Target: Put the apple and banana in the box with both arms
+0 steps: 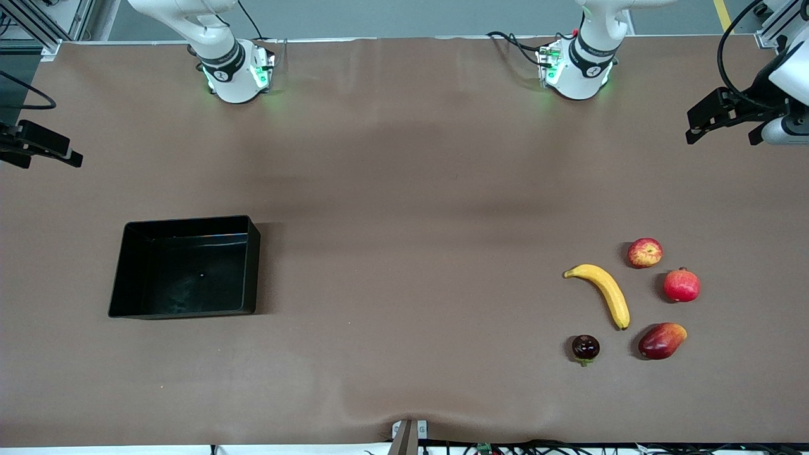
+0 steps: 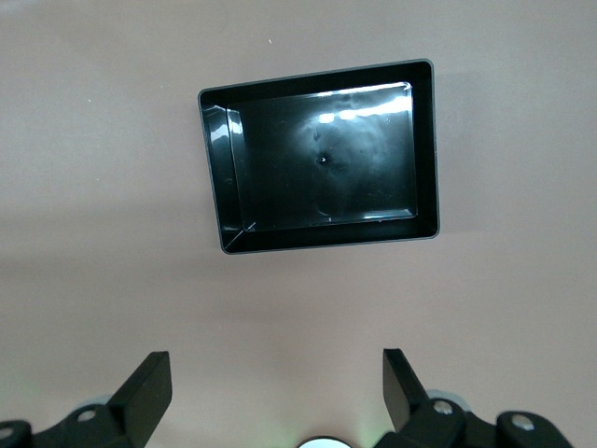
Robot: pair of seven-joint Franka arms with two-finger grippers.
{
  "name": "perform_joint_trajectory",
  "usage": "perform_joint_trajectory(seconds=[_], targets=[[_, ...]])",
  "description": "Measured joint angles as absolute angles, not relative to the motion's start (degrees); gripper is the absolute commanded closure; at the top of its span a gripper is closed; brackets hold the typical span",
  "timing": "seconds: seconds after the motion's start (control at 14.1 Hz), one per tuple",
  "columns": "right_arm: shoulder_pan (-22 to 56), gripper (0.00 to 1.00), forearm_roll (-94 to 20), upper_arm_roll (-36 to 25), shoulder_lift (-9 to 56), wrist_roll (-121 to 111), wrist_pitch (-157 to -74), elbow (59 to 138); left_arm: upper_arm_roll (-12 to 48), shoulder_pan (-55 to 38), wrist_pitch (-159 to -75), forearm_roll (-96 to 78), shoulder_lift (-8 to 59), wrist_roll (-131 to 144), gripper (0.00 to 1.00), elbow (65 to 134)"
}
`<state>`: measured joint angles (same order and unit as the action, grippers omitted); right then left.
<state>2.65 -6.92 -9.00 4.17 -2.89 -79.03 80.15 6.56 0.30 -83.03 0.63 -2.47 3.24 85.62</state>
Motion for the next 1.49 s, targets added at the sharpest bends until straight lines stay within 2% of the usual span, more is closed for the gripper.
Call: perform_joint_trajectory(seconds=[0.57, 1.07, 1.28, 1.49], targets=[[2.65, 0.0, -5.19, -8.98, 4.17, -2.99, -79.02, 80.15, 6.01, 0.83, -83.03, 0.63, -1.97, 3.25, 0.0, 85.62], [2.65, 0.0, -5.18, -8.97, 4.17, -3.03, -79.01, 80.16, 5.4, 2.63, -83.51, 0.79, 2.19, 3.54, 0.0, 85.73], [2.65, 0.0, -5.18, -8.98, 4.17, -3.03, -79.06, 80.16, 5.75, 2.5, -87.01, 1.27, 3.69, 3.54, 0.0, 87.58], [2.72, 0.0, -4.77, -8.91, 4.17, -3.03, -79.06, 80.16, 5.81, 2.5, -93.52, 1.31, 3.89, 3.54, 0.0, 93.39]])
